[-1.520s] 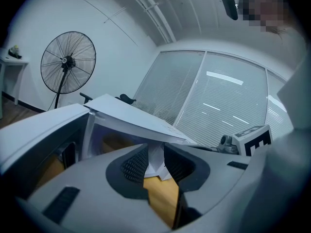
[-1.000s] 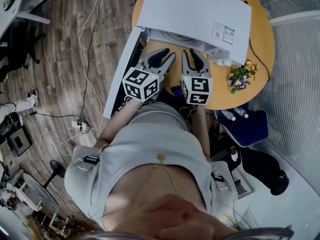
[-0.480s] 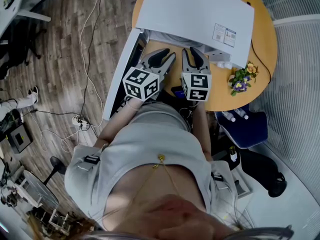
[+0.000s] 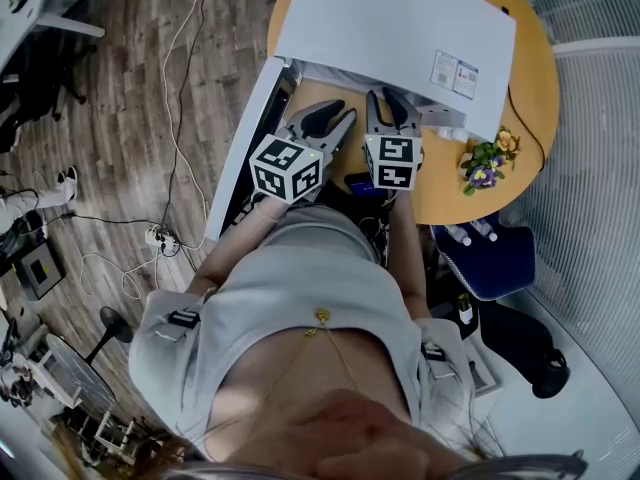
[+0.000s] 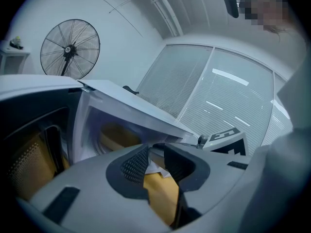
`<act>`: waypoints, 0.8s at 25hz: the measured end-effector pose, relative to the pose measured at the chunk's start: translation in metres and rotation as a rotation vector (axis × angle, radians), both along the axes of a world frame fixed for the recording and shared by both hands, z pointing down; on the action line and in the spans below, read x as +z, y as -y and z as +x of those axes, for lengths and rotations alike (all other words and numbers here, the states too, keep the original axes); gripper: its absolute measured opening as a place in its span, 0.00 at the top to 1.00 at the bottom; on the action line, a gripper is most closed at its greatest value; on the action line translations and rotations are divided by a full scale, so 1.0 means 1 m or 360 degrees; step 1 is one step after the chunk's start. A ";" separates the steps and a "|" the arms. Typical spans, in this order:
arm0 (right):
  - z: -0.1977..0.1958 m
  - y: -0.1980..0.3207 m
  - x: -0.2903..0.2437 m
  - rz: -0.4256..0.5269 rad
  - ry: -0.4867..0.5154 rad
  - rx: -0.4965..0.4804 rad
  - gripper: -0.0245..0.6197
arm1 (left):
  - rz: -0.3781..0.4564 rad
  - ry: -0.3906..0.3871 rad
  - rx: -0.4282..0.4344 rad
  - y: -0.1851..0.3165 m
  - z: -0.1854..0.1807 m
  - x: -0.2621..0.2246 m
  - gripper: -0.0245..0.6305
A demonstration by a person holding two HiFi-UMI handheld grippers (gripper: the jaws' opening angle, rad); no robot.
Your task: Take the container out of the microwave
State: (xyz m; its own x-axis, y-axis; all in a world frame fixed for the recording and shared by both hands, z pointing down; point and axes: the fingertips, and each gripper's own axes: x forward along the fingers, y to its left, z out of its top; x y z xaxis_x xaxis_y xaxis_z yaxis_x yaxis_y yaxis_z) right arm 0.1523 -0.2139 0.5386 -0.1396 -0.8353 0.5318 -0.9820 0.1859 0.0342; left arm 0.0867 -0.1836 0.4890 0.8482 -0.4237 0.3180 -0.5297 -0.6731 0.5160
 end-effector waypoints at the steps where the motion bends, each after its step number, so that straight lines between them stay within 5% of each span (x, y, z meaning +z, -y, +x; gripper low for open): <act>1: -0.001 0.001 0.003 -0.0009 -0.0003 -0.0005 0.81 | -0.0002 0.0001 0.0003 0.000 0.000 0.001 0.81; 20: 0.005 0.031 0.037 -0.0076 -0.0263 -0.0140 0.81 | -0.0040 0.0065 -0.0051 0.001 -0.010 0.016 0.81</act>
